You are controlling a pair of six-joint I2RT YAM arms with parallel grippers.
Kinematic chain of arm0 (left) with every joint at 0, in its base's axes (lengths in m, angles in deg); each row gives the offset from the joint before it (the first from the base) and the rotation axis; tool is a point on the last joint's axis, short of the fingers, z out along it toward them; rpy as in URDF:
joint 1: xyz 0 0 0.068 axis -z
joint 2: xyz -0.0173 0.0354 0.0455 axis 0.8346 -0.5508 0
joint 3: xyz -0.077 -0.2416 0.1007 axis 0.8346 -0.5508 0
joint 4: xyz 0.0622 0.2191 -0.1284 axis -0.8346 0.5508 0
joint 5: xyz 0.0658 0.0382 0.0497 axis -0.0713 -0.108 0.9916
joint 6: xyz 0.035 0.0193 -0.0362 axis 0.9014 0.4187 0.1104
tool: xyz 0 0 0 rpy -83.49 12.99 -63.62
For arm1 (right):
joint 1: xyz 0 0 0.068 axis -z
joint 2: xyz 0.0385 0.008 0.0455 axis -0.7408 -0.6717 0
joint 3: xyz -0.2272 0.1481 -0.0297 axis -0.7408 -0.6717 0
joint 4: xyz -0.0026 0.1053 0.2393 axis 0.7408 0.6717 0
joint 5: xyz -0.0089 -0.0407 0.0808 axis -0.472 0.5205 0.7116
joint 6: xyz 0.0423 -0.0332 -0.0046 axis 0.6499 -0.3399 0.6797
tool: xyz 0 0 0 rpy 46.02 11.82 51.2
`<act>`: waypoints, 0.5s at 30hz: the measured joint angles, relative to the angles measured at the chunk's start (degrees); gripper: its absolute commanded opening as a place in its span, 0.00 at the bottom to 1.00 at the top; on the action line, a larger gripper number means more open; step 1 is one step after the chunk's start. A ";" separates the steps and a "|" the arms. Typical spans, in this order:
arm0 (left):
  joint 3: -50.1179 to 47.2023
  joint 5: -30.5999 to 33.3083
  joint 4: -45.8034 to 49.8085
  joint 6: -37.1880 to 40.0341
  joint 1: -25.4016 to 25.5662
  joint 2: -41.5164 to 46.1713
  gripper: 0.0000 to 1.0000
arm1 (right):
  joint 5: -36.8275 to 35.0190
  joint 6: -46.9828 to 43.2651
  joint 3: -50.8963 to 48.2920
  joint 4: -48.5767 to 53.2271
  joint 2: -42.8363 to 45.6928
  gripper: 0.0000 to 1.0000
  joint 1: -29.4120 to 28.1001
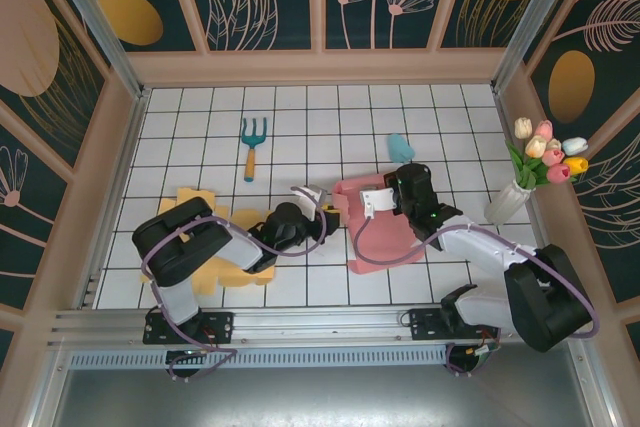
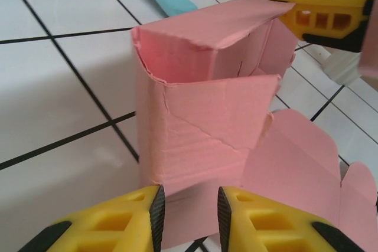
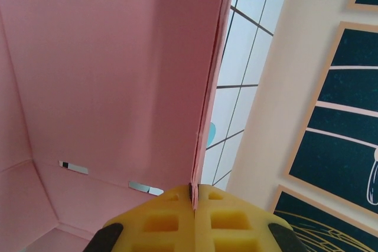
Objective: Fold the paper box
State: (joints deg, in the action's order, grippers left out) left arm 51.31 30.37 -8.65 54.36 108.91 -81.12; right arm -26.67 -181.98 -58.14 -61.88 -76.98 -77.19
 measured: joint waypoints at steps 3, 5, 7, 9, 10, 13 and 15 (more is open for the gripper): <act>1.09 0.00 -0.04 -0.31 0.70 -0.79 0.34 | -0.20 0.00 0.00 0.00 -0.09 0.00 0.00; 1.46 0.04 -0.24 -0.61 0.94 -1.11 0.38 | -0.22 0.00 0.00 0.02 -0.09 0.00 -0.04; 1.57 0.11 -0.31 -0.83 0.94 -1.20 0.39 | -0.39 0.00 -0.02 0.02 -0.09 0.00 -0.04; 1.70 0.35 -0.31 -0.83 0.94 -1.31 0.40 | -0.44 0.00 -0.04 0.02 -0.11 0.00 -0.04; 1.81 0.50 -0.31 -0.83 0.96 -1.42 0.41 | -0.50 0.00 -0.04 0.02 -0.11 0.00 -0.07; 2.38 1.22 -0.31 -0.87 1.09 -1.90 0.41 | -0.81 0.00 -0.04 0.02 -0.11 0.00 -0.09; 2.84 1.60 -0.24 -0.96 1.25 -2.19 0.42 | -1.03 0.00 -0.04 0.02 -0.11 0.00 -0.26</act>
State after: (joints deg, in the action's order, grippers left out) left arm 54.15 31.96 -8.89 53.40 110.16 -83.30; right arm -27.70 -181.98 -58.18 -61.86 -77.08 -77.45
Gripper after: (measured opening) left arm 0.415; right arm 0.064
